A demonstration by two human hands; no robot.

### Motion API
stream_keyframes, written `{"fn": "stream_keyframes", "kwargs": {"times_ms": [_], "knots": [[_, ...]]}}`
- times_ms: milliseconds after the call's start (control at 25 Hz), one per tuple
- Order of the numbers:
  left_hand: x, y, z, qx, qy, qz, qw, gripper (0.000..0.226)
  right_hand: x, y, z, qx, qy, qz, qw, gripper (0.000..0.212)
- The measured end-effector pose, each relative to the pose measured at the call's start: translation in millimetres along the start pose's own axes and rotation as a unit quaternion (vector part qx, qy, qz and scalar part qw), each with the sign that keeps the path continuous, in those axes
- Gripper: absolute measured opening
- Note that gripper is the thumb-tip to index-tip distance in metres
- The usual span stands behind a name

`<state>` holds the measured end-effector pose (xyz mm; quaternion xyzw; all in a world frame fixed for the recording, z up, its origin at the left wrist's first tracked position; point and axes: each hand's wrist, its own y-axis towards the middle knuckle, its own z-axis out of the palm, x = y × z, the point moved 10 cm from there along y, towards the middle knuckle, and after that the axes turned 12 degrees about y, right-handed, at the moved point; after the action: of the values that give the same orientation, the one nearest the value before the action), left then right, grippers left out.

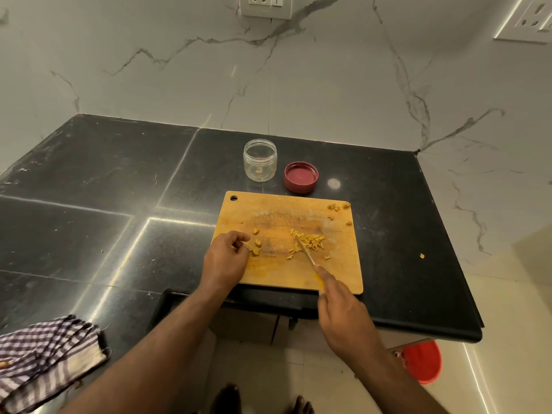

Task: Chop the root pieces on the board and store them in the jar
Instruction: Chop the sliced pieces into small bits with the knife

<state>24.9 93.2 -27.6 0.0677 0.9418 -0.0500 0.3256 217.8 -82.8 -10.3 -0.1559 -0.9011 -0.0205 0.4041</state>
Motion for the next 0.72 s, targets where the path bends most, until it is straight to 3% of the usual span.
{"fn": "stream_keyframes", "kwargs": {"times_ms": [160, 360, 560, 720], "knots": [[-1, -2, 3, -0.008, 0.019, 0.004, 1.000, 0.022, 0, -19, 10, 0.065, 0.003, -0.028, 0.997, 0.049], [1, -2, 2, -0.011, 0.019, -0.001, 1.000, 0.022, -16, -12, -20, -0.012, 0.030, 0.012, 0.999, 0.048], [7, -2, -6, -0.016, -0.006, -0.024, 1.000, 0.027, -1, -12, -9, 0.012, 0.044, -0.009, 0.999, 0.048], [6, 2, 0, 0.018, 0.050, -0.005, 0.999, 0.031, 5, -6, -3, 0.015, 0.052, -0.016, 0.998, 0.049]]}}
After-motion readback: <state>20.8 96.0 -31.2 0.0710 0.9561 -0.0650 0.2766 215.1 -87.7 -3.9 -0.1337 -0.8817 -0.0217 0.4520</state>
